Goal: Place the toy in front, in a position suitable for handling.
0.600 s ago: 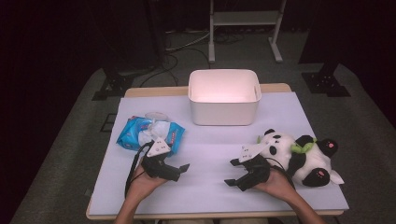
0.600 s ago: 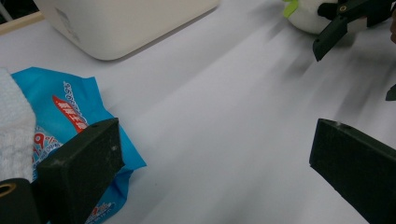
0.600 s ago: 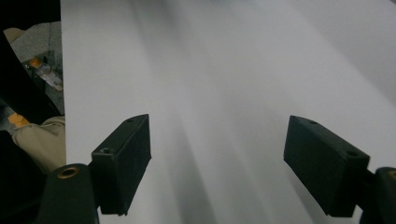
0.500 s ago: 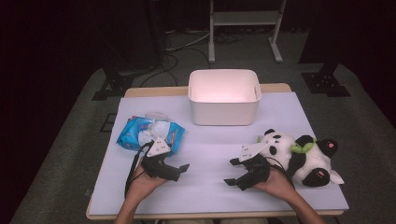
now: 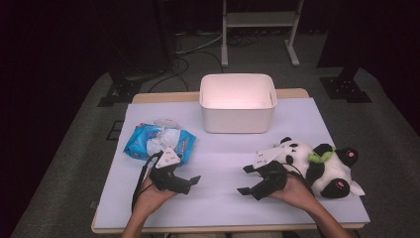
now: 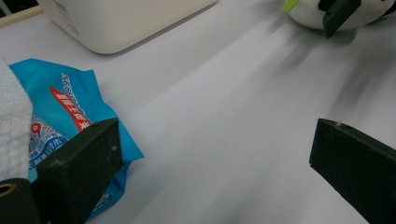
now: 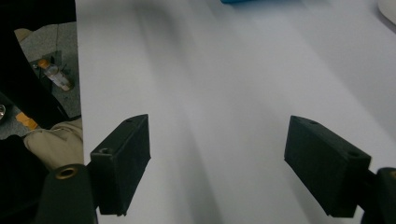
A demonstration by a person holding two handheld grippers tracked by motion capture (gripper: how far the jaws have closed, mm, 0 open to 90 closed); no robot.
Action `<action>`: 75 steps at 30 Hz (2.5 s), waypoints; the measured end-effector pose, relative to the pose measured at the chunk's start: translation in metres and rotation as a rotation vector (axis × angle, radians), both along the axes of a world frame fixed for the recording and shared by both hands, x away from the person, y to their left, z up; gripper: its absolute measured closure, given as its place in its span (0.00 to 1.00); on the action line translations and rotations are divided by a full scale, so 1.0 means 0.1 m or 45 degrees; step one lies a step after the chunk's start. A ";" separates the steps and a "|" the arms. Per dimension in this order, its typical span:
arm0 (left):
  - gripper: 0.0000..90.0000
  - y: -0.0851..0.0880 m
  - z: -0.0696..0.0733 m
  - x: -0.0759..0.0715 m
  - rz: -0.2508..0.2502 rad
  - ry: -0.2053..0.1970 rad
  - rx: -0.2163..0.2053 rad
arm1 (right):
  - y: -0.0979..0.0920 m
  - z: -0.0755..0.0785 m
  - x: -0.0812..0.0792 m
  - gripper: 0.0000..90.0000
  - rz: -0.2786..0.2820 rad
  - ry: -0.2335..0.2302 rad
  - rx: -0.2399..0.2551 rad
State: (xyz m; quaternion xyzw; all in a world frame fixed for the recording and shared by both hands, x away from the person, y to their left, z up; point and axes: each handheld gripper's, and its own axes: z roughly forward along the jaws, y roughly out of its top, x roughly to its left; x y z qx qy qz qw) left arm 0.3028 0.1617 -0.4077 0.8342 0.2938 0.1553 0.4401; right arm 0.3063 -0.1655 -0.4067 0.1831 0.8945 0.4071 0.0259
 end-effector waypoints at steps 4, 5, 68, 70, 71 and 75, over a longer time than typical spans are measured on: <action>0.02 -0.01 0.01 0.01 -0.004 -0.002 0.005 | -0.04 0.14 0.01 0.24 0.000 -0.004 -0.002; 0.02 -0.01 0.01 0.01 -0.004 -0.002 0.005 | -0.04 0.14 0.01 0.24 0.000 -0.004 -0.002; 0.02 -0.03 0.01 0.01 -0.001 -0.010 0.015 | -0.86 1.11 0.08 0.23 -0.100 -0.063 -0.178; 0.02 -0.04 0.01 0.01 -0.004 -0.005 0.017 | -0.92 1.12 0.08 0.23 -0.113 -0.062 -0.183; 0.02 -0.05 0.00 0.01 -0.004 -0.007 0.015 | -0.97 1.13 0.08 0.24 -0.127 -0.060 -0.185; 0.02 -0.05 0.00 0.01 -0.006 -0.005 0.019 | -1.05 1.12 0.09 0.24 -0.146 -0.052 -0.195</action>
